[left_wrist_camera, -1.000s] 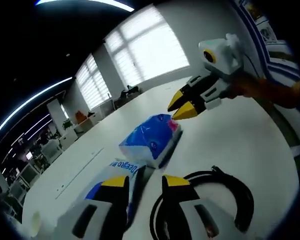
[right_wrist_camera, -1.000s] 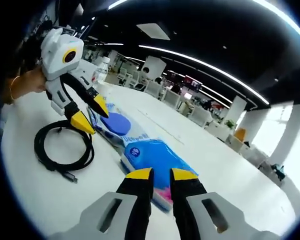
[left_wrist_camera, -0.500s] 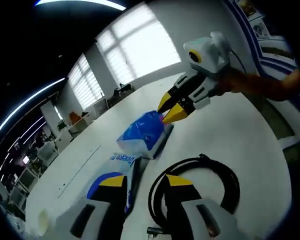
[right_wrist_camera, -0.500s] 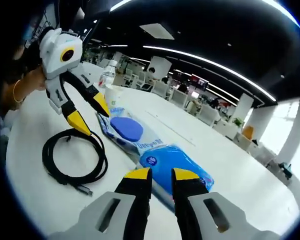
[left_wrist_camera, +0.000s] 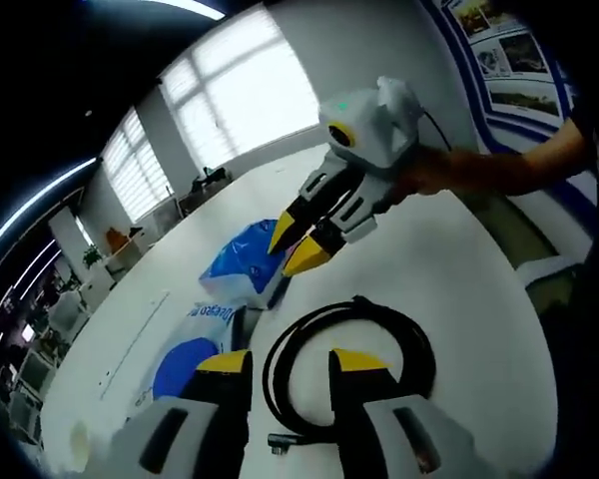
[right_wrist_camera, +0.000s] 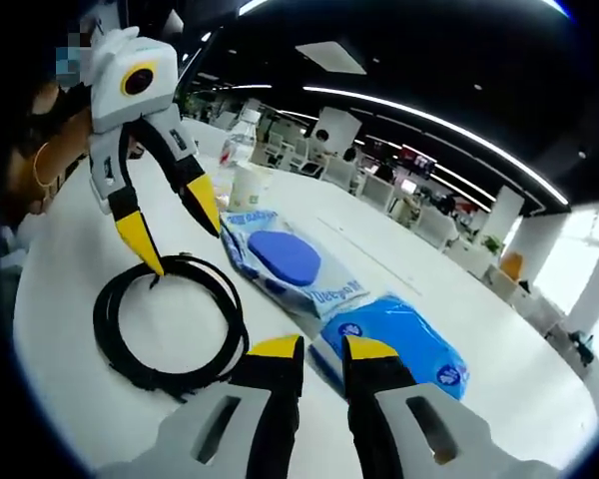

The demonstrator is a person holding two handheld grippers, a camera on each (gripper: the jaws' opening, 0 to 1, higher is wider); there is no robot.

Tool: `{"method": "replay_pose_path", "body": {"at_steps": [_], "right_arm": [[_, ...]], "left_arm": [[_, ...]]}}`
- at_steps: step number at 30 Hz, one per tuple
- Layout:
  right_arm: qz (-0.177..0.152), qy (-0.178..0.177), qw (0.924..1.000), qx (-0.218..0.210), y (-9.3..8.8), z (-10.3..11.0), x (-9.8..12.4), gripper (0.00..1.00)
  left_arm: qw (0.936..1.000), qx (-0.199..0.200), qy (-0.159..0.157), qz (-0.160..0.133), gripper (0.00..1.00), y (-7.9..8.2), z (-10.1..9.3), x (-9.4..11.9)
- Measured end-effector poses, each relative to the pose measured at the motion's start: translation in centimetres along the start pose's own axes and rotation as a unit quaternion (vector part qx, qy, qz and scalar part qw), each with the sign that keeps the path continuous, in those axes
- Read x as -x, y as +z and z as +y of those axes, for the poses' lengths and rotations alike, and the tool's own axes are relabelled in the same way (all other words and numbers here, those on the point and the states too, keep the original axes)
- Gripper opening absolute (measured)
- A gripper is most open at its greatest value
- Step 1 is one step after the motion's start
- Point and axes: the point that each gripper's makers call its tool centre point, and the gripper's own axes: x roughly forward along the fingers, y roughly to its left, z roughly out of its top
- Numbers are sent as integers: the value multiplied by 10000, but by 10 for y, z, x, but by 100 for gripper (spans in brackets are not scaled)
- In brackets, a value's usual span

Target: Arrange the tabletop items into an orderly group along one side of the table until the central work area is clear of visible clutter.

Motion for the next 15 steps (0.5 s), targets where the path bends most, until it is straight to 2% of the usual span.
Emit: {"method": "replay_pose_path", "body": {"at_steps": [4, 9, 12, 15], "right_arm": [[-83, 96, 9999, -113, 5, 6, -2, 14], [-95, 345, 9992, -194, 8, 24, -8, 14], [-68, 425, 9989, -195, 7, 31, -11, 14], [-44, 492, 9986, -209, 6, 35, -12, 14]], "left_arm": [[9975, -514, -325, 349, 30, -10, -10, 6], [9929, -833, -507, 678, 30, -18, -18, 11], [9920, -871, -421, 812, 30, -21, -16, 12], [9917, -815, -492, 859, 30, -24, -18, 14]]}}
